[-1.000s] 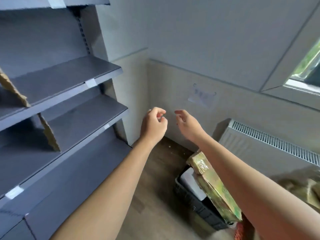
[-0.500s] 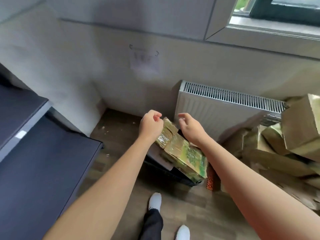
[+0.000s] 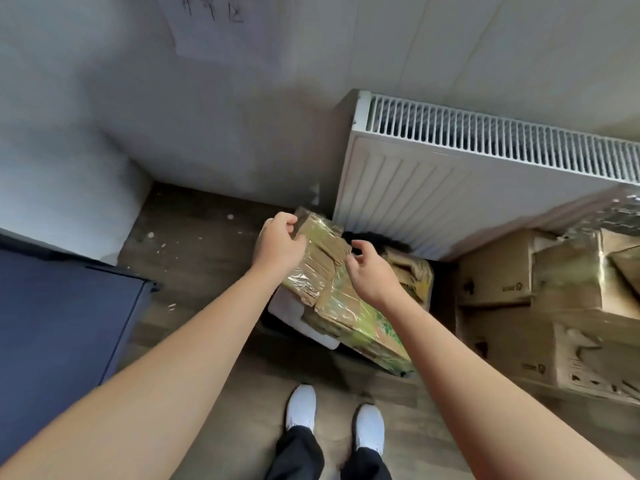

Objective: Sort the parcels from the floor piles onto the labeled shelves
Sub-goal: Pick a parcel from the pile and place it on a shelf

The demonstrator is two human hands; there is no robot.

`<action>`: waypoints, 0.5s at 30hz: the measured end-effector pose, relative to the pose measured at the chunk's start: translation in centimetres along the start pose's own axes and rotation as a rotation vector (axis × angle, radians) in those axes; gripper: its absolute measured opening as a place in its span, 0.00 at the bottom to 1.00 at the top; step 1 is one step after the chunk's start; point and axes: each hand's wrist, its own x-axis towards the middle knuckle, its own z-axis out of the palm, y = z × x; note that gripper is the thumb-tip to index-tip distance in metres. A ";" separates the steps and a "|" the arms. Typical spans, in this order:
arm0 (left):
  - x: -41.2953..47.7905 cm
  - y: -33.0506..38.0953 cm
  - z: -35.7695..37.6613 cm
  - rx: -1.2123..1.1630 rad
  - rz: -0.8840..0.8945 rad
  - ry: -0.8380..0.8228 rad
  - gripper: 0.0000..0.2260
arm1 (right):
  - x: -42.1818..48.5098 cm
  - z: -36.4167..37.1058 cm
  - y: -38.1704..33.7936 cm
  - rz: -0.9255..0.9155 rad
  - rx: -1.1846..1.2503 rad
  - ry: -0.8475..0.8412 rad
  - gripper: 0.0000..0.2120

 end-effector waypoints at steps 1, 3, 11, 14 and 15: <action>1.4 -0.9 0.6 0.011 -0.003 -0.002 0.18 | 1.7 1.0 0.8 0.015 -0.003 0.000 0.23; 4.2 -2.6 2.0 0.035 -0.016 -0.014 0.21 | 4.9 2.6 2.5 0.061 0.024 0.012 0.25; 8.6 -8.2 6.9 0.244 -0.071 -0.187 0.29 | 12.1 7.8 7.0 0.209 0.280 -0.026 0.36; 8.4 -8.5 7.1 0.257 -0.064 -0.128 0.28 | 12.5 7.6 7.1 0.196 0.320 -0.015 0.35; 8.3 -8.2 7.0 0.249 -0.061 -0.114 0.27 | 12.6 7.2 7.0 0.186 0.335 -0.007 0.34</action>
